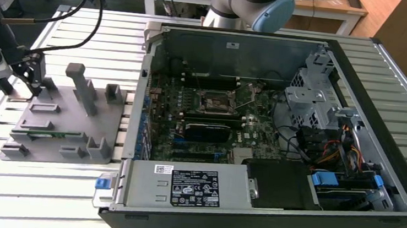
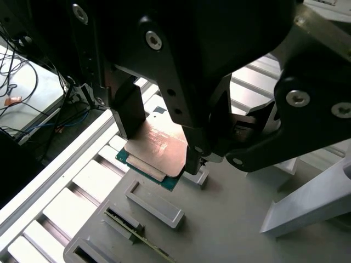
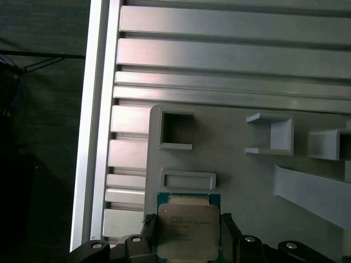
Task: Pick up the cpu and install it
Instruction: 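Pick up the cpu and move it towards the insertion slot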
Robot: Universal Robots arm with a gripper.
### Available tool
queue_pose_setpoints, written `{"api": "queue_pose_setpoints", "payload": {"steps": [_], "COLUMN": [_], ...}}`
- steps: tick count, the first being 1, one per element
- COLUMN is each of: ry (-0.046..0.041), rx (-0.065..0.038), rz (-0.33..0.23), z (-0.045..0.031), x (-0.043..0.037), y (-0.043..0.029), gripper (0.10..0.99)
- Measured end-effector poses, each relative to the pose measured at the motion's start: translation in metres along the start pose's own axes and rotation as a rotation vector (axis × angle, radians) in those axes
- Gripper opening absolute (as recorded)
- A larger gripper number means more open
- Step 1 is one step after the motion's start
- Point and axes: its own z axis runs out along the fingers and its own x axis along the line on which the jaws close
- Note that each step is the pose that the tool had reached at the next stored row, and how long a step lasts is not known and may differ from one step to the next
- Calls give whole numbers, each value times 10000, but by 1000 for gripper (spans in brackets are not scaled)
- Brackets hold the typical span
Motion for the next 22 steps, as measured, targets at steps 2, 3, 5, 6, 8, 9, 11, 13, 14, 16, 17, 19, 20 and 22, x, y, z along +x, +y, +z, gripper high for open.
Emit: {"api": "queue_pose_setpoints", "payload": {"steps": [2, 3, 5, 6, 8, 9, 11, 13, 14, 16, 17, 19, 20, 22], "ry": [-1, -1, -1, -2, 0, 0, -1, -1, -2, -1, -1, 0, 1, -1], "rx": [-1, -1, -1, -1, 0, 0, 0, -1, -1, 0, 0, 0, 1, 0], "rz": [0, 1, 0, 0, 0, 0, 0, 0, 1, 0, 0, 0, 1, 0], "z": [-8, -12, -20, -24, -32, -37, -46, -55, -59, -67, -72, -81, -87, -98], "x": [0, 0, 0, 1, 1, 1, 1, 1, 2, 2, 2, 2, 2, 2], "y": [0, 0, 1, 1, 1, 1, 2, 2, 3, 3, 3, 3, 3, 4], "gripper": [541, 541, 541, 541, 541, 541, 541, 541, 541, 541, 541, 541, 541, 541]}}
